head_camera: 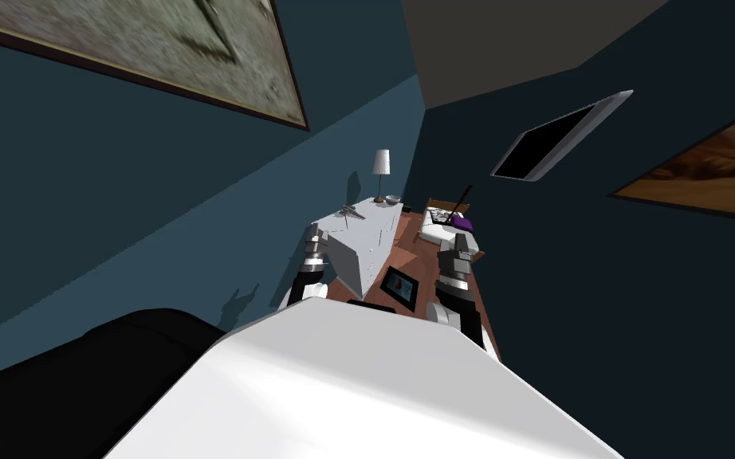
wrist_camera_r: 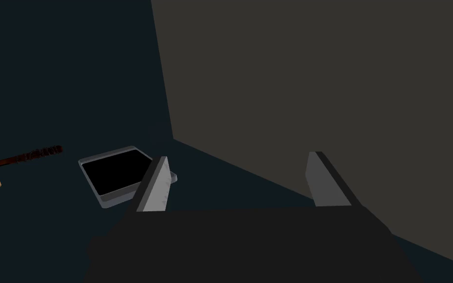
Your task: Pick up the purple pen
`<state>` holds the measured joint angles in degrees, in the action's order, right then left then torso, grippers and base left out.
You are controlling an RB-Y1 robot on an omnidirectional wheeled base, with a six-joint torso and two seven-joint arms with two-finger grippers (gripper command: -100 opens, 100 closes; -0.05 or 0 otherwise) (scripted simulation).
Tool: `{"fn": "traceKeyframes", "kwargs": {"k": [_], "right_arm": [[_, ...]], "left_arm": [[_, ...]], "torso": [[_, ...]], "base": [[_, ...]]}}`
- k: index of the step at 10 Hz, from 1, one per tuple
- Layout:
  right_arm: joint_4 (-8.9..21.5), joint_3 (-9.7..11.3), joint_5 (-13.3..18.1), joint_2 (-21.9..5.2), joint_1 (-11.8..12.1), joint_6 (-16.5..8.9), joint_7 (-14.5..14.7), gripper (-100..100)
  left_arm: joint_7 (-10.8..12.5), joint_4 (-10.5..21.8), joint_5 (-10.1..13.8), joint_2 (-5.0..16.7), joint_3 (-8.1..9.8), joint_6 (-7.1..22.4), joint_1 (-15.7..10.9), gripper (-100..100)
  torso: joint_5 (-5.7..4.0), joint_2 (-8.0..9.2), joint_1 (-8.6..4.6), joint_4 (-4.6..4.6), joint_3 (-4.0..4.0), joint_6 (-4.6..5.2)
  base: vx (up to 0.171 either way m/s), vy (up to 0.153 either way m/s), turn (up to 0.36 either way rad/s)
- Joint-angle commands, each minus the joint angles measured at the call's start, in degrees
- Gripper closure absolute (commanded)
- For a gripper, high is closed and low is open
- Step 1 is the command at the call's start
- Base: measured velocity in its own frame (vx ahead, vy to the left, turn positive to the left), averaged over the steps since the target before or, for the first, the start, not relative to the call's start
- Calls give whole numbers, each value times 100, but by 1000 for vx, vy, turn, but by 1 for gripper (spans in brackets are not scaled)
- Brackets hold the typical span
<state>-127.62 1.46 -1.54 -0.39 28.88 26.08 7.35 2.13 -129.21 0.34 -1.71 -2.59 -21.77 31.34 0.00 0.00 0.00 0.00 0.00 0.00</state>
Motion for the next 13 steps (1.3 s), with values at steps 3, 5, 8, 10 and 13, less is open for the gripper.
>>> {"fn": "traceKeyframes", "kwargs": {"k": [3, 5, 8, 10, 13], "right_arm": [[0, 0, 0, 0, 0, 0, 0, 0], [0, 1, 0, 1, 0, 0, 0, 0], [0, 1, 0, 1, -1, 0, 0, 0], [0, 1, 0, 1, -1, 0, 0, 0], [0, 1, 0, 1, -1, 0, 0, 0]], "left_arm": [[-18, 15, -44, 555, 185, 104, -10, -100], [-33, 31, -87, 854, 370, 213, -17, -100], [-58, 60, -166, 1244, 719, 427, -22, -100], [-74, 82, -221, 1479, 974, 591, -22, -100], [-93, 116, -301, 1809, 1350, 850, -15, -100]], "torso": [[-2, 5, -11, 1, 3, 0], [-5, 9, -24, 2, 5, 0], [-8, 16, -35, 3, 9, 0], [-9, 16, -38, 4, 9, 1], [-9, 13, -39, 3, 8, 0]], "base": [[-15, -37, -10], [-25, -76, -19], [-39, -100, -31], [-31, -109, -38], [-31, -112, -49]]}}
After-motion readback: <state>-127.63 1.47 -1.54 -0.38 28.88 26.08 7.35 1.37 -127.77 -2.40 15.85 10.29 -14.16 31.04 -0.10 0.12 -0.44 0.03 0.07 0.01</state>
